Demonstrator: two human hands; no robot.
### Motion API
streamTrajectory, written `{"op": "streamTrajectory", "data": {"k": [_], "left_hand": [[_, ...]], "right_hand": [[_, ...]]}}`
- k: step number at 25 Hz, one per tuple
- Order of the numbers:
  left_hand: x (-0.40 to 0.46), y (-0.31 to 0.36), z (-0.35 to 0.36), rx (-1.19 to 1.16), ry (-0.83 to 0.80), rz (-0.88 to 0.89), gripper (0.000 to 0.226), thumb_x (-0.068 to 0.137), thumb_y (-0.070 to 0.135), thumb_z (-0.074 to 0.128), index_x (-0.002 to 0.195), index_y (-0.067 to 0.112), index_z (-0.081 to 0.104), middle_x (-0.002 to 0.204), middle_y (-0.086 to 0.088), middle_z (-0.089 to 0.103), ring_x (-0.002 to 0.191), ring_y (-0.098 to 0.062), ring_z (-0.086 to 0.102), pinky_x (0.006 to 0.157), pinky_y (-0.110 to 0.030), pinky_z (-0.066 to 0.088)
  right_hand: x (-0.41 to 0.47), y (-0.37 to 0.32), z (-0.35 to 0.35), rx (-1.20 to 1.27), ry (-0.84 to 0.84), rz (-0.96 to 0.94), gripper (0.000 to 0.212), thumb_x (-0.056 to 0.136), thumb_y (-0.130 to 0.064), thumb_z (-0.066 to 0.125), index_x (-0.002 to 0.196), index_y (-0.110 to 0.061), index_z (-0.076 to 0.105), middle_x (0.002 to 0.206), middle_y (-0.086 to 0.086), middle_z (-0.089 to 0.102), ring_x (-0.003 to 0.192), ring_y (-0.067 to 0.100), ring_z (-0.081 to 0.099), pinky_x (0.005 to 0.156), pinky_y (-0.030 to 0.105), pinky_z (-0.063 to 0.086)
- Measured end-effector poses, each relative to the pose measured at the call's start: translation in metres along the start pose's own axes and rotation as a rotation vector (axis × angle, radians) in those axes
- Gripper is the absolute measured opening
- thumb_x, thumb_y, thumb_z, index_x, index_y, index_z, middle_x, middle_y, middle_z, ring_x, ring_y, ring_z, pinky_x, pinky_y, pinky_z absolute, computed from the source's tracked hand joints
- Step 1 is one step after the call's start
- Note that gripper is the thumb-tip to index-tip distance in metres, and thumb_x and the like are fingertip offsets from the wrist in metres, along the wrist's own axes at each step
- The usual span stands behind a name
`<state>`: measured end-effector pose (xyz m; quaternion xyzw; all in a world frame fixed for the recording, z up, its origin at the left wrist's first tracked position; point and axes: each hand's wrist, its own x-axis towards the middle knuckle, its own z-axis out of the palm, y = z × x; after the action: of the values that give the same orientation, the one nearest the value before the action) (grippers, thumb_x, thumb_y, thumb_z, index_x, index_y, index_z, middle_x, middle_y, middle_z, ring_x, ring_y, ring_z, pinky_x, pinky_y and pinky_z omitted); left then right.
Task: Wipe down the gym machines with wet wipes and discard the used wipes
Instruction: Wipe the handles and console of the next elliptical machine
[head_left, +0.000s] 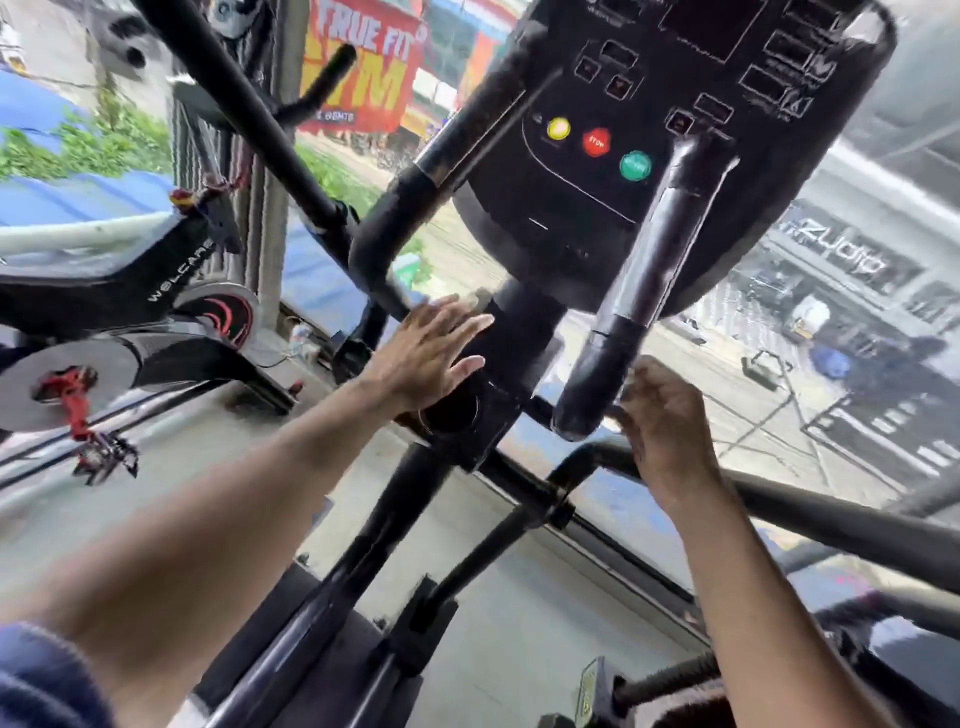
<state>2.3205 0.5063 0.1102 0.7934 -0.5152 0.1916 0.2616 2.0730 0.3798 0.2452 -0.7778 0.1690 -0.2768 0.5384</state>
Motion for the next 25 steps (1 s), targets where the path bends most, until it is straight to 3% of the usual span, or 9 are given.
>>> {"op": "streamTrajectory", "data": {"k": [5,10,13,14,16,18,20,22,25], "left_hand": [[0.059,-0.016,0.028,-0.057,-0.142,-0.155,0.071,0.104,0.065,0.02,0.164,0.027,0.023,0.172,-0.006,0.017,0.156,-0.029,0.02,0.127,-0.045,0.016],[0.055,-0.02,0.053,-0.109,-0.095,-0.274,0.059,0.104,0.062,0.029,0.158,0.039,0.038,0.168,0.007,0.031,0.143,-0.03,0.04,0.114,-0.047,0.044],[0.054,-0.021,0.054,-0.197,-0.001,-0.235,0.061,0.099,0.062,0.027,0.142,0.035,0.061,0.158,0.004,0.049,0.141,-0.03,0.048,0.107,-0.052,0.05],[0.053,-0.02,0.053,-0.209,0.018,-0.231,0.063,0.098,0.062,0.027,0.138,0.033,0.065,0.156,0.004,0.052,0.14,-0.03,0.049,0.106,-0.052,0.051],[0.05,-0.021,0.055,-0.221,0.062,-0.22,0.061,0.099,0.06,0.029,0.133,0.03,0.07,0.153,0.002,0.055,0.138,-0.031,0.052,0.103,-0.053,0.053],[0.05,-0.023,0.055,-0.213,0.083,-0.215,0.06,0.1,0.059,0.03,0.131,0.029,0.071,0.152,0.002,0.057,0.135,-0.033,0.054,0.1,-0.053,0.054],[0.051,-0.022,0.057,-0.207,0.088,-0.207,0.059,0.101,0.058,0.03,0.132,0.029,0.071,0.152,0.002,0.056,0.133,-0.034,0.055,0.099,-0.054,0.055],[0.051,-0.026,0.061,-0.202,0.088,-0.186,0.058,0.102,0.058,0.031,0.134,0.029,0.069,0.153,0.001,0.055,0.134,-0.034,0.055,0.101,-0.052,0.054],[0.053,-0.029,0.067,-0.195,0.139,-0.174,0.053,0.105,0.053,0.035,0.132,0.026,0.071,0.15,-0.001,0.058,0.131,-0.035,0.057,0.103,-0.047,0.054]], "right_hand": [[0.02,-0.003,-0.002,0.34,-0.271,0.164,0.018,0.096,0.002,0.054,0.097,-0.01,0.067,0.083,0.004,0.065,0.074,0.022,0.059,0.09,0.06,0.037],[0.015,-0.02,-0.001,0.249,-0.509,0.128,0.015,0.08,-0.02,0.082,0.086,-0.01,0.074,0.082,0.012,0.069,0.079,0.03,0.065,0.084,0.052,0.05],[0.049,0.0,-0.008,-0.088,-0.63,0.182,0.029,0.092,-0.029,0.07,0.091,0.0,0.071,0.087,0.018,0.069,0.085,0.042,0.063,0.09,0.064,0.045],[0.059,0.002,-0.005,-0.351,-0.723,0.247,0.034,0.094,-0.037,0.068,0.093,-0.004,0.073,0.085,0.008,0.073,0.083,0.039,0.067,0.088,0.057,0.05],[0.073,0.0,0.012,-0.671,-0.981,0.397,0.036,0.08,-0.051,0.081,0.09,-0.016,0.078,0.078,-0.017,0.076,0.078,0.009,0.074,0.081,0.034,0.057],[0.074,-0.011,0.031,-0.565,-1.209,0.428,0.048,0.077,-0.054,0.082,0.095,-0.01,0.076,0.087,-0.008,0.079,0.09,0.023,0.074,0.083,0.034,0.058],[0.065,-0.025,0.033,-0.556,-1.106,0.242,0.033,0.085,-0.037,0.078,0.085,-0.004,0.072,0.08,0.009,0.075,0.086,0.045,0.069,0.081,0.059,0.055],[0.061,-0.024,0.019,-0.476,-0.982,0.183,0.017,0.092,-0.02,0.066,0.083,-0.008,0.075,0.088,0.018,0.073,0.094,0.052,0.065,0.089,0.07,0.048],[0.058,-0.022,0.009,-0.203,-0.991,0.205,0.037,0.099,-0.026,0.043,0.087,-0.014,0.076,0.091,0.008,0.075,0.092,0.044,0.067,0.097,0.076,0.039]]}}
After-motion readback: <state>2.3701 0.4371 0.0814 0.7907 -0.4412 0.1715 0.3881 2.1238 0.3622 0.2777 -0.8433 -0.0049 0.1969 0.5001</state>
